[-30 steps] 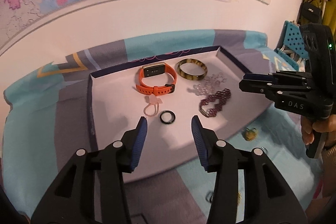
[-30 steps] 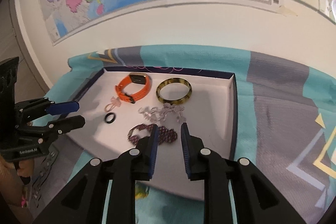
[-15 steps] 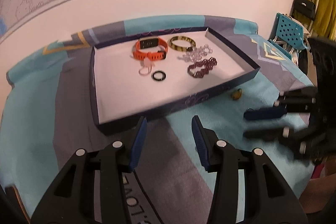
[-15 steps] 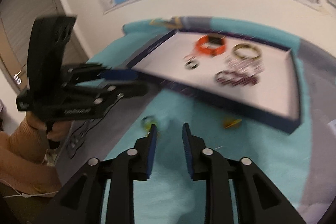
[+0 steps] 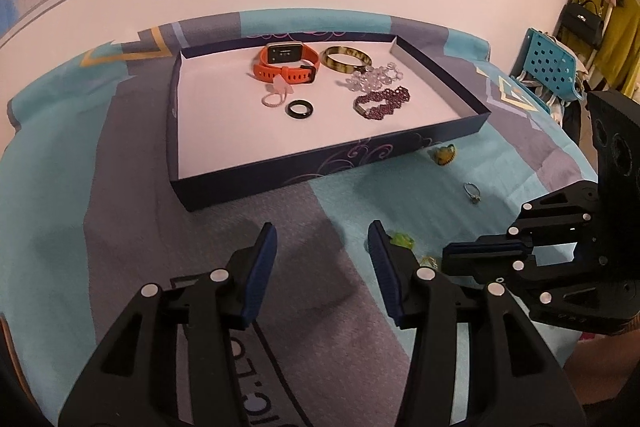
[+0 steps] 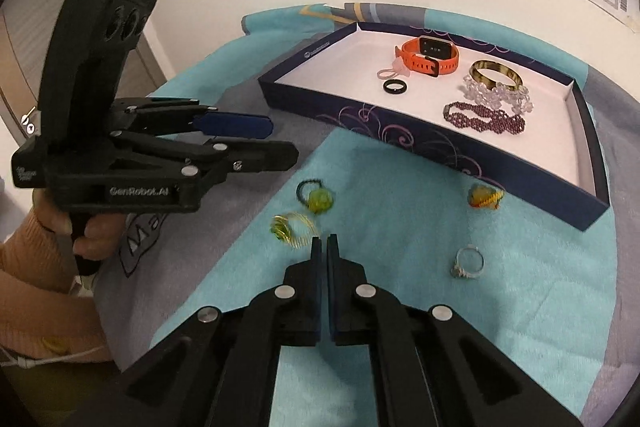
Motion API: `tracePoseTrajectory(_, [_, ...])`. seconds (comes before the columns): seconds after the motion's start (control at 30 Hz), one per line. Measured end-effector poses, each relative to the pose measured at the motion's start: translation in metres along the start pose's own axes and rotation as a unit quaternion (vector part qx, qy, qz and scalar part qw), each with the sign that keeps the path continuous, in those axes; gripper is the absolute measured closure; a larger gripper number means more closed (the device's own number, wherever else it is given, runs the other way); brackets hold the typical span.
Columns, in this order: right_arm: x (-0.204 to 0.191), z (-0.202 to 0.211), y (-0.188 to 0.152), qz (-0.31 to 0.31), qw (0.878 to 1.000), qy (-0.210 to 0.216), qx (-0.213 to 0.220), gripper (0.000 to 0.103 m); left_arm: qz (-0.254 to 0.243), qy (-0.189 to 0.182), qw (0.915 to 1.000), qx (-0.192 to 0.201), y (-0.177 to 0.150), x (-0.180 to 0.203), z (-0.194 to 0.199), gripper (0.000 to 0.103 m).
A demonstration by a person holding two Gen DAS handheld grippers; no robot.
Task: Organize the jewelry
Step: 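Move the left tool to the black hair tie while the right tool moves to the yellow ring, then grasp the green-beaded black hair tie with the left tool while the right tool grasps the yellow ring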
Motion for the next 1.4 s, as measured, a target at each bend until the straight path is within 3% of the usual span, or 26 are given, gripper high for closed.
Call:
tracePoseTrajectory(0.23, [0.01,0.019,-0.011,-0.023,1.0,0.003,0.012,0.1,-0.023,-0.01,0.9997,-0.002,-0.003,0.011,0.001,0.056])
tracePoseTrajectory(0.63, [0.063,0.038,-0.001,-0.089,0.994,-0.04,0.054,0.087,-0.074,-0.017,0.997,-0.015,-0.01,0.04,-0.007,0.056])
tracePoseTrajectory(0.87, [0.088,0.033,0.014,-0.112,0.99,-0.053,0.068,0.071,-0.08,-0.019,0.9965,-0.014,-0.01,0.043,-0.007,0.058])
tracePoseTrajectory(1.2, [0.101,0.017,0.023,-0.111,0.99,-0.063,0.055,0.069,-0.09,-0.02,0.9956,-0.018,-0.008,0.048,-0.012,0.06])
tracePoseTrajectory(1.4, [0.096,0.008,0.028,-0.095,0.992,-0.067,0.043,0.069,-0.088,-0.021,0.9958,-0.018,-0.007,0.048,-0.012,0.073])
Point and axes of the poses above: each gripper's, at about its wrist camera, not at the fingertips, and z roughly against the way its jaws point, x to its right, y to its top, the point moved 7 cm from there along -z, roughly the way its jaws point, and after that the axes turned 6 degrees about y, right-handed, at the moved point
